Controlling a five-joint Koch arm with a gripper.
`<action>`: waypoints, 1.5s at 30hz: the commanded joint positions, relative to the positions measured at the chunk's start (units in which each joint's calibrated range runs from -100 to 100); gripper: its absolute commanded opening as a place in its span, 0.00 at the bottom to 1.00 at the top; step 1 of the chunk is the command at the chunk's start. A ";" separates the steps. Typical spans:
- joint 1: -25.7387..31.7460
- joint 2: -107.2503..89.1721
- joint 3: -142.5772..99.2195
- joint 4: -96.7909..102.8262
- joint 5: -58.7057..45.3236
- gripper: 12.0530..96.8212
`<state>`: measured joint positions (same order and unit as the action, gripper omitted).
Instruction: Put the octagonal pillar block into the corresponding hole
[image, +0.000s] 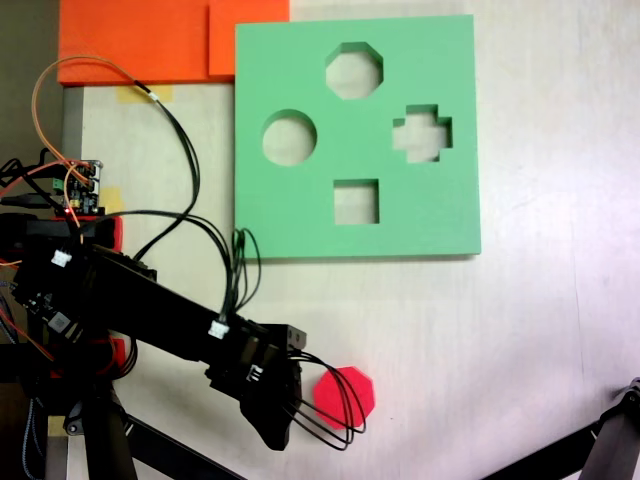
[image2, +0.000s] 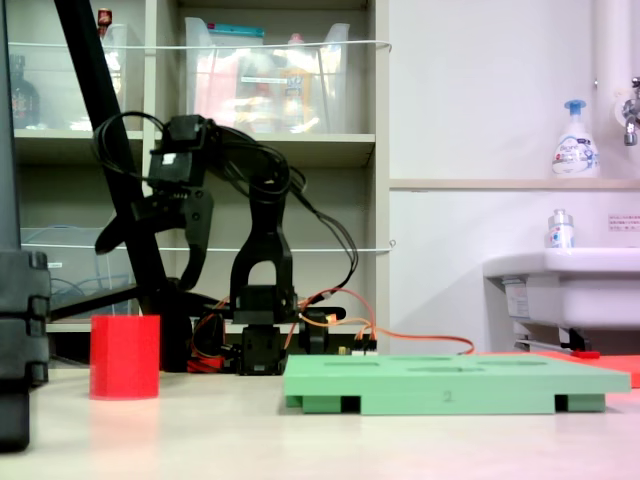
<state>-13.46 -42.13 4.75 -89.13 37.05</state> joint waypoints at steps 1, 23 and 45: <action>-0.39 2.19 5.02 2.23 -1.47 0.74; 2.25 15.04 19.67 3.87 -3.42 0.74; 2.69 24.26 17.48 4.73 -3.52 0.74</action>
<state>-10.62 -17.65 21.51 -87.86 34.02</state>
